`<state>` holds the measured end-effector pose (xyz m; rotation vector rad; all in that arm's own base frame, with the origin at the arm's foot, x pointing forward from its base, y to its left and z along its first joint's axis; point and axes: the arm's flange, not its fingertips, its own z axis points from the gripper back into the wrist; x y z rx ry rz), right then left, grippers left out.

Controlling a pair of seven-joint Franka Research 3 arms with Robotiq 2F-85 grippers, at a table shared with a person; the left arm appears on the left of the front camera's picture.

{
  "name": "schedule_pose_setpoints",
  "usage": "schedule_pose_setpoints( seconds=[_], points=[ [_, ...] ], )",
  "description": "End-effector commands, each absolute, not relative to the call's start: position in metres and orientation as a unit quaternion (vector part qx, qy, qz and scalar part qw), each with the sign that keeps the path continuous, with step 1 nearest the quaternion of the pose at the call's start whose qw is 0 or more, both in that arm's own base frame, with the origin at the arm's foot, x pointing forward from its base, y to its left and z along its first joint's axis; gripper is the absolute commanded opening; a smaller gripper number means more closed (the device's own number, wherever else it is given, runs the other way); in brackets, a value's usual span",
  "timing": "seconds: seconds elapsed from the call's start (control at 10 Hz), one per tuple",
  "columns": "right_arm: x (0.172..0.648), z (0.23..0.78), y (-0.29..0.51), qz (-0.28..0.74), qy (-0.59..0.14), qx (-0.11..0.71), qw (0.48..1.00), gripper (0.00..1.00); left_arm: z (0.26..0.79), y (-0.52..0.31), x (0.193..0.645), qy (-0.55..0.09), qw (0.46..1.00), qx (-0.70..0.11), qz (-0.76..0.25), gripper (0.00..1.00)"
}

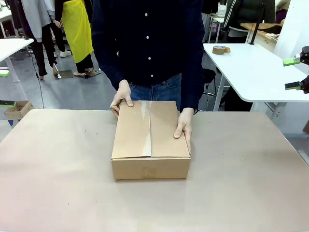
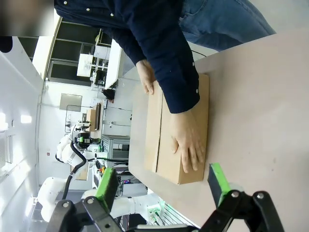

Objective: Pack the gift set into the box.
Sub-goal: Press and hold the closed box until the human finishes sealing it.

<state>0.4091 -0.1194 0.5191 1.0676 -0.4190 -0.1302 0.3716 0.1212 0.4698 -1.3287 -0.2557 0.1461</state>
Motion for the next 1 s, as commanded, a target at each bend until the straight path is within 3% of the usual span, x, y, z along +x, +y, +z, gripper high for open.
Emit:
schedule_pose_setpoints(
  seconds=[0.0, 0.3, 0.4, 0.6, 0.8, 0.9],
  points=[
    [0.409, 0.521, -0.118, -0.058, -0.199, 0.505, 0.838, 1.00, 0.471, 0.121, 0.368, -0.117, 0.777, -0.615, 0.061, 1.00],
    [0.409, 0.519, -0.119, -0.062, -0.198, 0.505, 0.838, 1.00, 0.471, 0.121, 0.368, -0.117, 0.777, -0.615, 0.061, 1.00],
    [0.436, 0.523, -0.066, 0.016, -0.150, 0.497, 0.855, 1.00, 0.470, 0.121, 0.372, -0.118, 0.777, -0.614, 0.068, 1.00],
    [0.470, 0.513, 0.048, 0.224, -0.136, 0.465, 0.846, 1.00, 0.465, 0.019, 0.387, -0.151, 0.762, -0.617, -0.126, 1.00],
    [0.482, 0.463, 0.121, 0.401, -0.184, 0.466, 0.767, 1.00, 0.444, -0.058, 0.383, -0.256, 0.665, -0.640, -0.287, 1.00],
    [0.475, 0.439, 0.126, 0.466, -0.213, 0.472, 0.717, 1.00, 0.422, -0.080, 0.368, -0.371, 0.642, -0.545, -0.392, 1.00]
  ],
)
